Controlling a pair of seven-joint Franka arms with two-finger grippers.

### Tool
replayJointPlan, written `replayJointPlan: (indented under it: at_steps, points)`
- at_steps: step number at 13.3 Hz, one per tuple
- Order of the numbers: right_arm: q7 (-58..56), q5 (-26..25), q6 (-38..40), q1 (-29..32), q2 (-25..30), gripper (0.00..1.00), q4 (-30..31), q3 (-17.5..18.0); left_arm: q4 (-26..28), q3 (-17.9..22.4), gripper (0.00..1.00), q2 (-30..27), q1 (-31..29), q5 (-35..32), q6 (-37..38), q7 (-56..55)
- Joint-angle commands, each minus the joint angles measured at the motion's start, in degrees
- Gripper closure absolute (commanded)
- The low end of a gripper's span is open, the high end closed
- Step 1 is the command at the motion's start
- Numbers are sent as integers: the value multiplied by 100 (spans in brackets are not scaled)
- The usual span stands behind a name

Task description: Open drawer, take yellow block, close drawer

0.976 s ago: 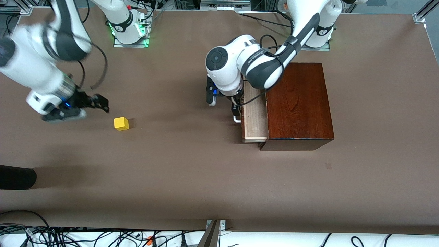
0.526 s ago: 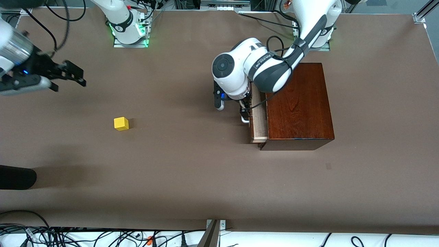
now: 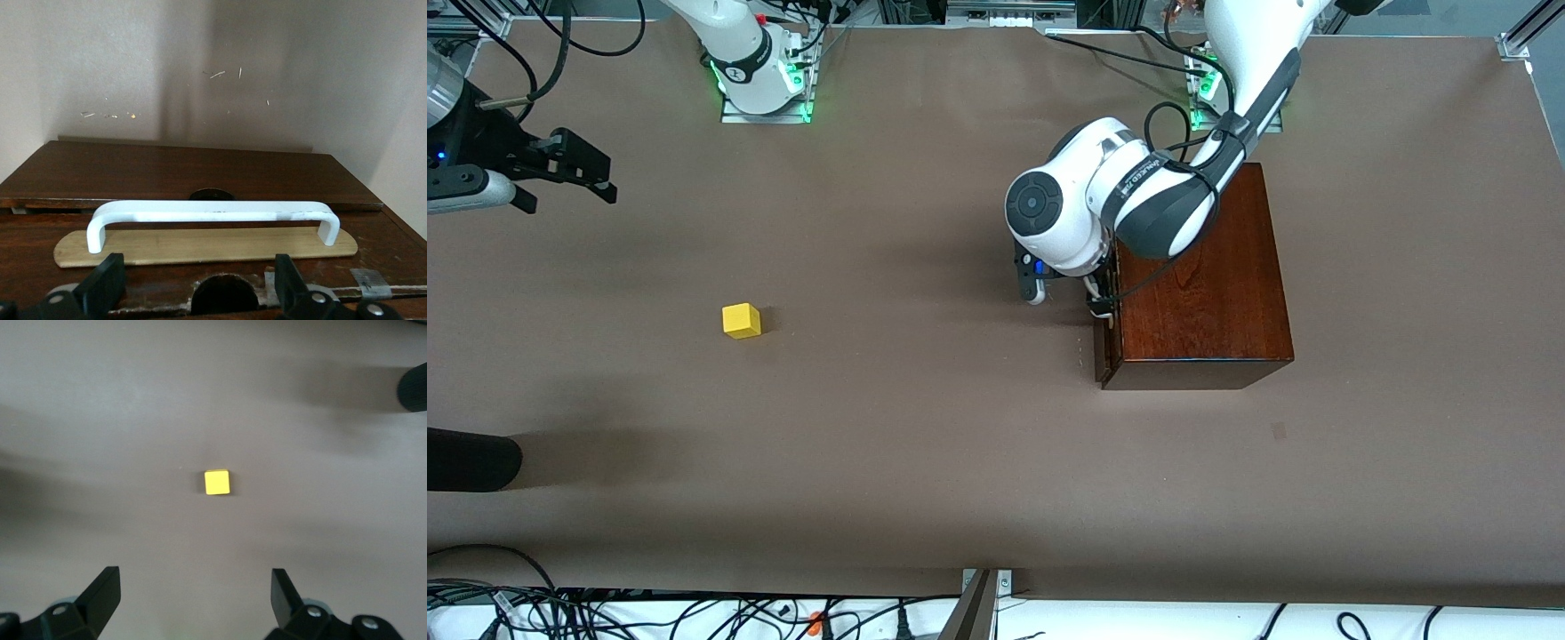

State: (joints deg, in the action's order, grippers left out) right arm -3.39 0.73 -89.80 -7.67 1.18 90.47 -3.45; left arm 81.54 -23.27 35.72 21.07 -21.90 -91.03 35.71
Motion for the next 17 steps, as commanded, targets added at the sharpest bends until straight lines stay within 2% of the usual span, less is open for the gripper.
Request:
replayJointPlan:
  at_steps: [1, 5, 7, 12, 16, 17]
  points:
    - [57, -126, 129, 55, -92, 0, -275, 81, 143, 68, 0, -127, -68, -315, 208, 95]
    - [93, -100, 226, 29, -259, 0, -451, 64, -58, 15, 0, -74, 107, -306, 94, -386]
    - [128, -82, 165, 29, -268, 0, -451, 72, -348, 15, 0, -56, 335, -297, -160, -1019]
    - [110, -73, 129, -50, -329, 0, -451, 81, -1270, -11, 0, -144, 336, -104, -205, -2566]
    - [75, -65, -108, -50, -356, 0, -460, 81, -1439, 41, 0, -784, 118, -122, -100, -3620]
    - [75, -65, -108, -50, -356, 0, -460, 81, -1439, 33, 0, -908, -14, -113, 162, -3684]
